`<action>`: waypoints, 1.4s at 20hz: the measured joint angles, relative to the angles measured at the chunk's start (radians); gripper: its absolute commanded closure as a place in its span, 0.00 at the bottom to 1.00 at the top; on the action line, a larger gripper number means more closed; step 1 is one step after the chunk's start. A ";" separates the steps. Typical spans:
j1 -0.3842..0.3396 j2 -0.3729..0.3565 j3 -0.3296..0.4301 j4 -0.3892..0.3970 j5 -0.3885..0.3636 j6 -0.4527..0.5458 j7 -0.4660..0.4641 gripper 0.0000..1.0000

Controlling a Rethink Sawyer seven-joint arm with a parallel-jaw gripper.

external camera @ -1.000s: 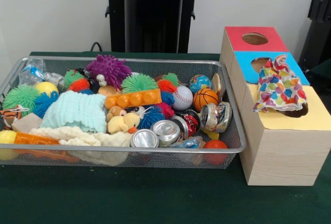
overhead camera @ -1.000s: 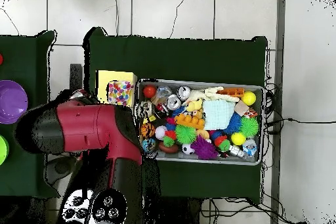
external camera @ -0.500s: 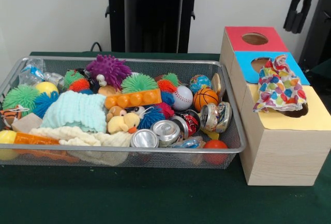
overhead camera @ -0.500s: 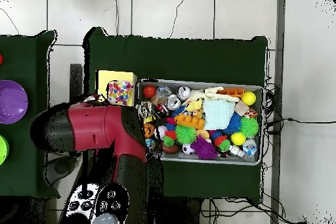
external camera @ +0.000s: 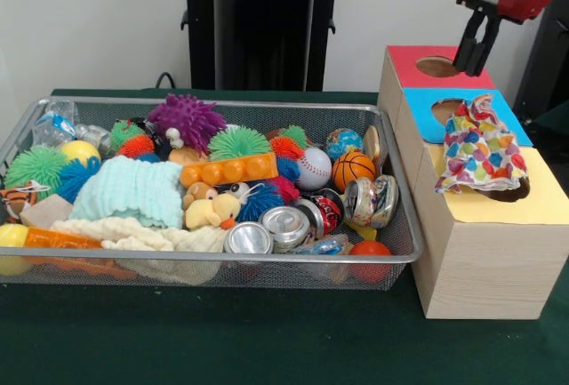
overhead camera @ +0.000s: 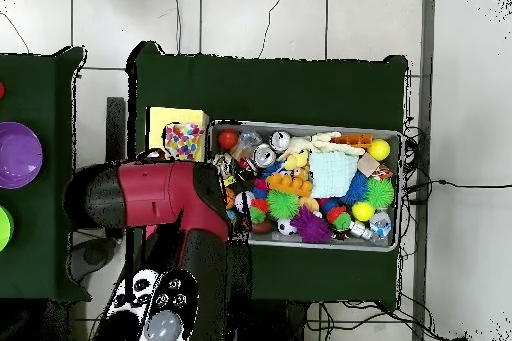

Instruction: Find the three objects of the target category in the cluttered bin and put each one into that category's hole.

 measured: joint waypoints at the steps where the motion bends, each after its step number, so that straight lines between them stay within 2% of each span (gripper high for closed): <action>1: 0.002 0.003 -0.001 0.000 0.000 0.000 0.000 1.00; 9: 0.030 0.059 -0.015 -0.001 0.000 -0.002 0.000 1.00; 17: 0.031 0.122 -0.015 -0.001 0.001 -0.045 0.000 1.00; 28: 0.034 0.147 -0.015 -0.005 0.008 -0.052 0.000 1.00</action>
